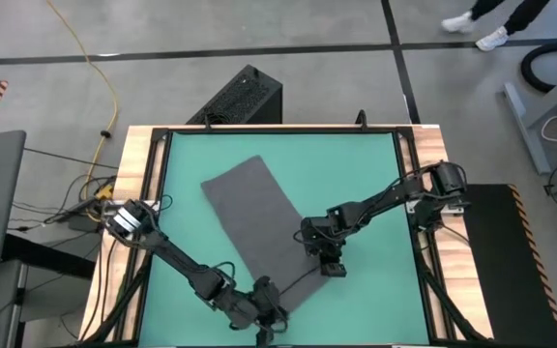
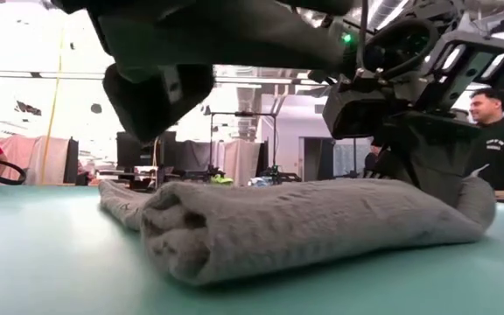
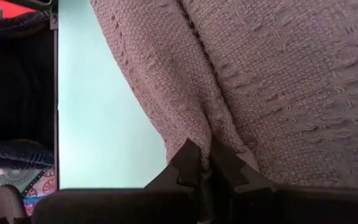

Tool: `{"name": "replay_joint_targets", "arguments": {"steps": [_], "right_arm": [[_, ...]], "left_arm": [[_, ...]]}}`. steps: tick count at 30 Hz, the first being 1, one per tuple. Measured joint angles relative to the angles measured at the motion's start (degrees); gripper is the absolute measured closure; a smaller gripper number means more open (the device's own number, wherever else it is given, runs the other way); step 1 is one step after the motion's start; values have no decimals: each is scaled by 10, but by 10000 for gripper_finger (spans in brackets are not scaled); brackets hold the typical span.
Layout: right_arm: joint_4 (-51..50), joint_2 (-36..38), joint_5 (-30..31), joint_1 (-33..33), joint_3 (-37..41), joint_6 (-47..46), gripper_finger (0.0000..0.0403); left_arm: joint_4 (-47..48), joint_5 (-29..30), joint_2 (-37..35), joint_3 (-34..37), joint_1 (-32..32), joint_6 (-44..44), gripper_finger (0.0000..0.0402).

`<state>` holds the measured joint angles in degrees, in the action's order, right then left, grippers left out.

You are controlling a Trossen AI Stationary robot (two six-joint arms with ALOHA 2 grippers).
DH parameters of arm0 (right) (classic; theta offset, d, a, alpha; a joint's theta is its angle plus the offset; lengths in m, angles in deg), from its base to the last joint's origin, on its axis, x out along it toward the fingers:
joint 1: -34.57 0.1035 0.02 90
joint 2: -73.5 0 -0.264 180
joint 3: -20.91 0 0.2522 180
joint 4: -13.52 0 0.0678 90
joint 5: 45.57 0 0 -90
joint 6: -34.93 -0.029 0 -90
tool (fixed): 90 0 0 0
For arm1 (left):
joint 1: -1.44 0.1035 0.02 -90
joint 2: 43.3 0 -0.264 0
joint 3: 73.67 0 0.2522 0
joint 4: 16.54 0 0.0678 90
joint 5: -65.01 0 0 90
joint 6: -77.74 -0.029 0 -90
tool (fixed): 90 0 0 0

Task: Roll towel into tight, uniform cylinder
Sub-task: Roll the gray towel

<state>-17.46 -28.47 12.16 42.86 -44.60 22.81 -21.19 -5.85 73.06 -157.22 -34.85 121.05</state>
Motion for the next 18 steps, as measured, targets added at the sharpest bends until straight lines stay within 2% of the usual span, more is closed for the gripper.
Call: {"name": "replay_joint_targets", "arguments": {"steps": [4,8,11,15,18], "right_arm": [[2,0,0,-14,0,2,369],[2,0,-6,-25,0,4,367],[0,0,-8,-29,0,12,357],[0,0,-8,-29,0,16,335],[-2,-1,-8,-29,-3,-9,316]], "left_arm": [[100,4,29,-51,5,-36,307],[202,55,29,-71,10,-30,282],[212,74,28,-71,13,-41,279],[245,33,28,-70,21,-35,285],[266,26,28,-69,28,-17,297]]}}
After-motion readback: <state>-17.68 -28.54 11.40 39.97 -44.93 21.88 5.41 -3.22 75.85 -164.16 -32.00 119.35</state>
